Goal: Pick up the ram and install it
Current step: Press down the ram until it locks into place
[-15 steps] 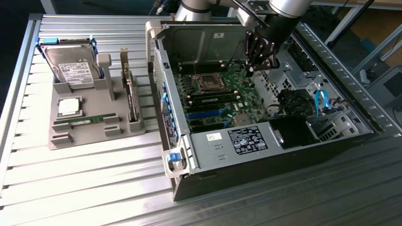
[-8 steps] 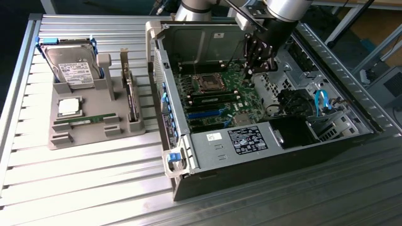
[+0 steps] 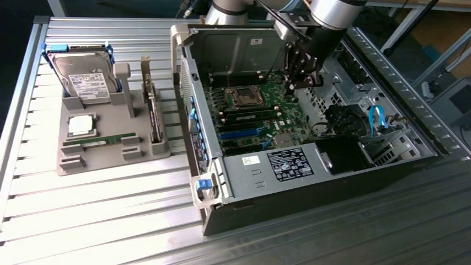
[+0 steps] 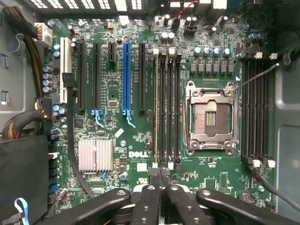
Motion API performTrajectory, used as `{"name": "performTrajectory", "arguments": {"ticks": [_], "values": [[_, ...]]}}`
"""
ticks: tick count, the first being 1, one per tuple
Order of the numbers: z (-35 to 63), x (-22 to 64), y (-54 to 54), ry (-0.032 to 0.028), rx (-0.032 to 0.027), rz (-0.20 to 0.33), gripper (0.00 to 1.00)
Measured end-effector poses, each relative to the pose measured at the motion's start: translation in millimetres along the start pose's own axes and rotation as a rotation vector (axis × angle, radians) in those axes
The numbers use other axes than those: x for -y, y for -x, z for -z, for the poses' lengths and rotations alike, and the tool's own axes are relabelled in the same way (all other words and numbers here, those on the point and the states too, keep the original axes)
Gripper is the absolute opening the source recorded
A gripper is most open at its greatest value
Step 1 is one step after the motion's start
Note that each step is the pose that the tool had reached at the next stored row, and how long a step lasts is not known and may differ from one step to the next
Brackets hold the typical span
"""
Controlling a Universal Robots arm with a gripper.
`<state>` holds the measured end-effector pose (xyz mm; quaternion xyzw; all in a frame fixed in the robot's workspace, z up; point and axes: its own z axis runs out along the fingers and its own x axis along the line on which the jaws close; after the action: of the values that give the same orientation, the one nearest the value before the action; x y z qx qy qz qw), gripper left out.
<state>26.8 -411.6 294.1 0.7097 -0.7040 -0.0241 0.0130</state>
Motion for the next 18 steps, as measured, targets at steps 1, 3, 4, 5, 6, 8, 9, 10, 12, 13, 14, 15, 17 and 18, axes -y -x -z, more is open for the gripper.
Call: {"name": "performTrajectory", "arguments": {"ticks": [1, 3, 4, 5, 6, 8, 9, 10, 12, 13, 14, 15, 17, 18], "values": [[-1.3, 0.1, 0.0, 0.0, -0.0001, 0.0, 0.1], [-3.5, 0.2, -0.1, 0.0, -0.0001, 0.0, 0.1], [-5.2, 0.3, -0.1, 0.0, -0.0001, 0.0, 0.1], [-7.9, 0.4, -0.1, -0.0001, -0.0001, 0.0, 0.1], [-9.5, 0.5, -0.2, -0.0001, -0.0001, 0.0, 0.1], [-11.8, 0.6, -0.2, -0.0001, -0.0001, 0.0, 0.1], [-13.2, 0.7, -0.2, -0.0001, -0.0001, 0.0, 0.1], [-15.2, 0.8, -0.3, -0.0001, -0.0003, 0.0, 0.1], [-17.3, 0.9, -0.3, 0.0, -0.0004, 0.0, 0.1], [-18.7, 1.0, -0.3, -0.0001, -0.0003, 0.0, 0.1], [-19.7, 1.0, -0.3, -0.0001, -0.0003, 0.0, 0.1], [-21.5, 1.1, -0.4, -0.0001, -0.0005, 0.0, 0.1], [-24.9, 1.3, -0.4, 0.0, -0.0008, 0.0, 0.1], [-26.1, 1.4, -0.4, -0.0001, -0.0008, 0.0, 0.1]]}}
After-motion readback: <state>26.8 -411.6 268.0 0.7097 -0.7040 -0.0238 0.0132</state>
